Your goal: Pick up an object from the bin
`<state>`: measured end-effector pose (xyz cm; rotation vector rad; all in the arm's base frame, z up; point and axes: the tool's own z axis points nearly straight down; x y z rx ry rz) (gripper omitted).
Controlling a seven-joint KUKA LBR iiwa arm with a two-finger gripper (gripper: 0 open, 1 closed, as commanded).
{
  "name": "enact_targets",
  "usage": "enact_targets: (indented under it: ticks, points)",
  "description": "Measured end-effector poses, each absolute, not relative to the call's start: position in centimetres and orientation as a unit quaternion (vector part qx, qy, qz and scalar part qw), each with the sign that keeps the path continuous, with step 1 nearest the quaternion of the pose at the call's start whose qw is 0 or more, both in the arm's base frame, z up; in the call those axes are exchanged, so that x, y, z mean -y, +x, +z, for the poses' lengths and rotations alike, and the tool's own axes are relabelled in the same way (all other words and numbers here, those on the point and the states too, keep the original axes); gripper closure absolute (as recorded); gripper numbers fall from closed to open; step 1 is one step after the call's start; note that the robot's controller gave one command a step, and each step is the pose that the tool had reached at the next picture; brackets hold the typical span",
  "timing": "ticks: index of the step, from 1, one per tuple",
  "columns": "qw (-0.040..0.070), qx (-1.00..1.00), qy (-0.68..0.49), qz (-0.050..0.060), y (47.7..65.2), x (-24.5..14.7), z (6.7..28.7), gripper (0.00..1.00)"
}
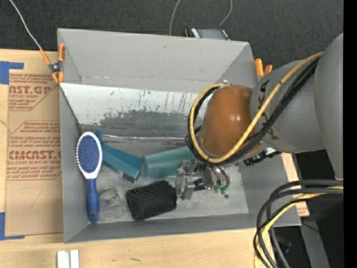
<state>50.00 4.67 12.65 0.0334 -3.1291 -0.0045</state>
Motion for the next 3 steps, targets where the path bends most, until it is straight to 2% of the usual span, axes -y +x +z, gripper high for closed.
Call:
enact_targets:
  ticks: [1,2,3]
  points:
    - [0.002,0.993,0.119,-0.001,50.0,-4.8,7.4,1.00]
    - [-0.007,0.986,0.164,0.001,49.0,-5.8,7.4,1.00]
    - [-0.004,0.986,0.165,0.000,48.8,-5.9,7.2,0.00]
